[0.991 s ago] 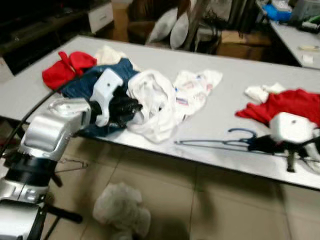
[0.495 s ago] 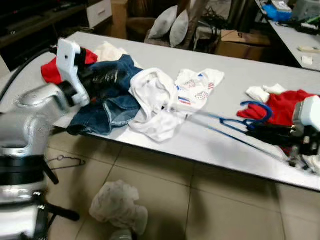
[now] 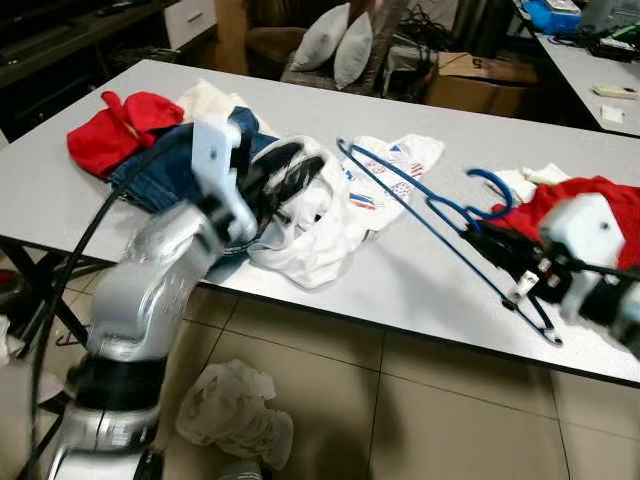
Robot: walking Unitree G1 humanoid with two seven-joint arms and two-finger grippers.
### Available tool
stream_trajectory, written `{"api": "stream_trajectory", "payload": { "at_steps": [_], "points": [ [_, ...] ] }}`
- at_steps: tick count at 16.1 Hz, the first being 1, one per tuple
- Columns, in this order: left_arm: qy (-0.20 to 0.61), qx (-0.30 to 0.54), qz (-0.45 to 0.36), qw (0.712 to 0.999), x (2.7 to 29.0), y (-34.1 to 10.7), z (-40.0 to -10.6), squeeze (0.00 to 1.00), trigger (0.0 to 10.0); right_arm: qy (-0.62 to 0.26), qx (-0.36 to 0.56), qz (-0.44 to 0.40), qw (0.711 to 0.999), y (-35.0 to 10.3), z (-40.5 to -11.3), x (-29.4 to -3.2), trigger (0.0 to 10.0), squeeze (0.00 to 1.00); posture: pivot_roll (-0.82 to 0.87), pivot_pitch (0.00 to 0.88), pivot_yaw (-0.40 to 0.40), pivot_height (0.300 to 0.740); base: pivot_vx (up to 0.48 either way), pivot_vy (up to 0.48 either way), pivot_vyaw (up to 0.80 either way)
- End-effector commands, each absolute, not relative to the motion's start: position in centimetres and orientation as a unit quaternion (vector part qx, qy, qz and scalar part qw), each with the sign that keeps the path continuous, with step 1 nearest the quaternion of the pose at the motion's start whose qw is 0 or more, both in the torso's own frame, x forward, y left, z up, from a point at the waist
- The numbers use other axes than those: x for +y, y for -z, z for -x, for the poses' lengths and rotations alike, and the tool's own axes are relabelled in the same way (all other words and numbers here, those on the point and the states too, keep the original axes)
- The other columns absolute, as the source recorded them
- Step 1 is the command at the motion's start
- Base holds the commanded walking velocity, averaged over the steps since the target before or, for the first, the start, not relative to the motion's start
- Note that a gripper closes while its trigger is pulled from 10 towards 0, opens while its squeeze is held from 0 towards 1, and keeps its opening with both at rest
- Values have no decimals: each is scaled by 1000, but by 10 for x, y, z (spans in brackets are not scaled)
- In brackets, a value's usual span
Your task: Hang hanger
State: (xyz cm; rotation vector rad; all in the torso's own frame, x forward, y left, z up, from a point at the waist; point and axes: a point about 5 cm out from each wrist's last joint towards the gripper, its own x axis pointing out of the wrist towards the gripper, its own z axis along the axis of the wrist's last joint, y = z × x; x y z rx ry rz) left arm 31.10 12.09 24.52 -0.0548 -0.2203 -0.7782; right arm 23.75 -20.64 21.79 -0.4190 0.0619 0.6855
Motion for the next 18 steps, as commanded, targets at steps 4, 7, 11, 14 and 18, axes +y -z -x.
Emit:
{"api": "stream_trajectory", "payload": {
  "at_steps": [4,7,11,14,18],
  "points": [
    [441,-171,44,880,92,-280,-318,0,10000,-378,29,236,895,-226,-247,-195,10000,0,-47,0,9,740,0,0,0],
    [462,-136,1,876,80,-261,-319,0,10000,-386,5,233,892,-236,-248,-190,10000,0,-48,0,28,740,0,0,0],
    [463,-106,-18,880,82,-245,-323,0,10000,-399,-28,231,887,-254,-245,-185,10000,0,-43,0,35,740,0,0,0],
    [461,-107,-25,880,84,-245,-325,0,10000,-407,-37,229,884,-260,-244,-183,10000,0,-41,0,35,740,0,0,0],
    [462,-104,-34,880,85,-243,-325,0,10000,-410,-33,233,881,-261,-244,-184,10000,0,-41,0,32,740,0,0,0]
  ]
}}
